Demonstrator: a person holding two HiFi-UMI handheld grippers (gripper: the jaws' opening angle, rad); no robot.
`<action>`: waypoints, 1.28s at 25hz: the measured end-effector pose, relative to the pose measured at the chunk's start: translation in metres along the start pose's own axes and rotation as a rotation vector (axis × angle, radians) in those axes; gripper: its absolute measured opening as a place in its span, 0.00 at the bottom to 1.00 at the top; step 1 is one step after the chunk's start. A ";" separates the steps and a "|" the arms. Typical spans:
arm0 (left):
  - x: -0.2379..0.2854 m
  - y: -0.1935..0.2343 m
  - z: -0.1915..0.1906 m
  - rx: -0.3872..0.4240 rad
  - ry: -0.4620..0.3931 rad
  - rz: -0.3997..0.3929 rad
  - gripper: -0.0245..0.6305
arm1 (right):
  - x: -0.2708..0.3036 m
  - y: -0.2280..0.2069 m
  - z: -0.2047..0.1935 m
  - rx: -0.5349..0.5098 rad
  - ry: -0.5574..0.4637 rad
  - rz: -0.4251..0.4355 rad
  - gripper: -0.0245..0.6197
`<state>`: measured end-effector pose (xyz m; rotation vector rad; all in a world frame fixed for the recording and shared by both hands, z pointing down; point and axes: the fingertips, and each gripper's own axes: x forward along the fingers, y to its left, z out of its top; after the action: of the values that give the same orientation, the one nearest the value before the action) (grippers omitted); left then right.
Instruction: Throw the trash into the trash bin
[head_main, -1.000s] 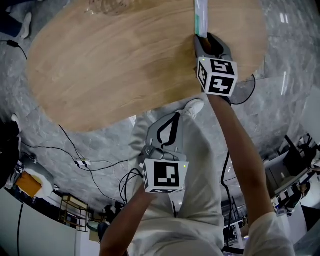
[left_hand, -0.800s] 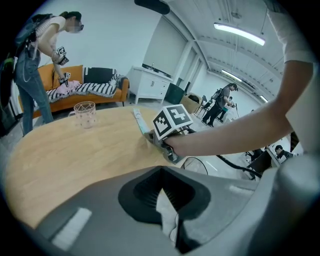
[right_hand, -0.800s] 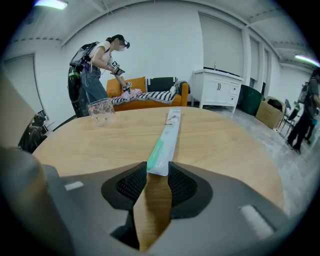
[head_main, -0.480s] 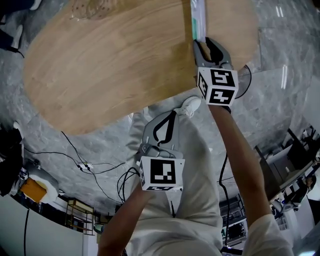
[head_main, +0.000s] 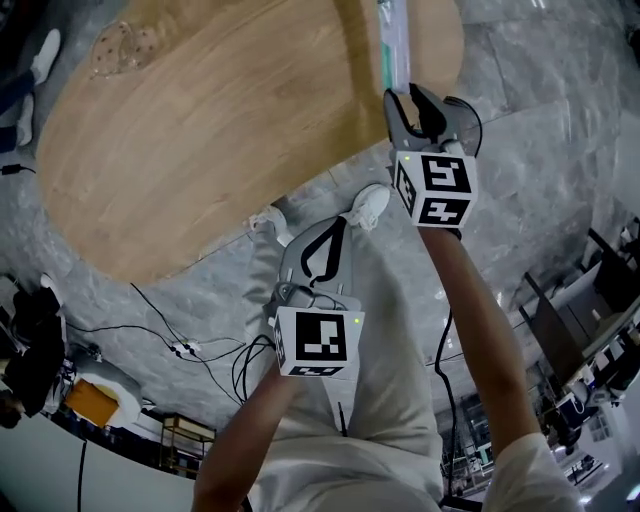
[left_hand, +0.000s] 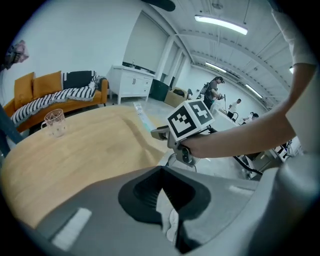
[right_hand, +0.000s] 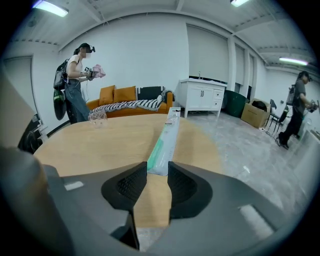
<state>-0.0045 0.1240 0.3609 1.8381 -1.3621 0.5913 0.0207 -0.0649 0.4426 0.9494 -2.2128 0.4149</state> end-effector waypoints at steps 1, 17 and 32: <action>0.004 -0.006 0.000 0.012 0.003 -0.007 0.04 | -0.007 -0.008 -0.005 0.008 -0.001 -0.010 0.28; 0.095 -0.089 -0.011 0.161 0.113 -0.097 0.04 | -0.108 -0.129 -0.112 0.186 0.038 -0.189 0.28; 0.170 -0.131 -0.062 0.225 0.241 -0.126 0.04 | -0.122 -0.117 -0.269 0.319 0.293 -0.154 0.28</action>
<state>0.1784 0.0918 0.4844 1.9402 -1.0477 0.8976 0.2922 0.0583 0.5521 1.1358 -1.8272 0.7970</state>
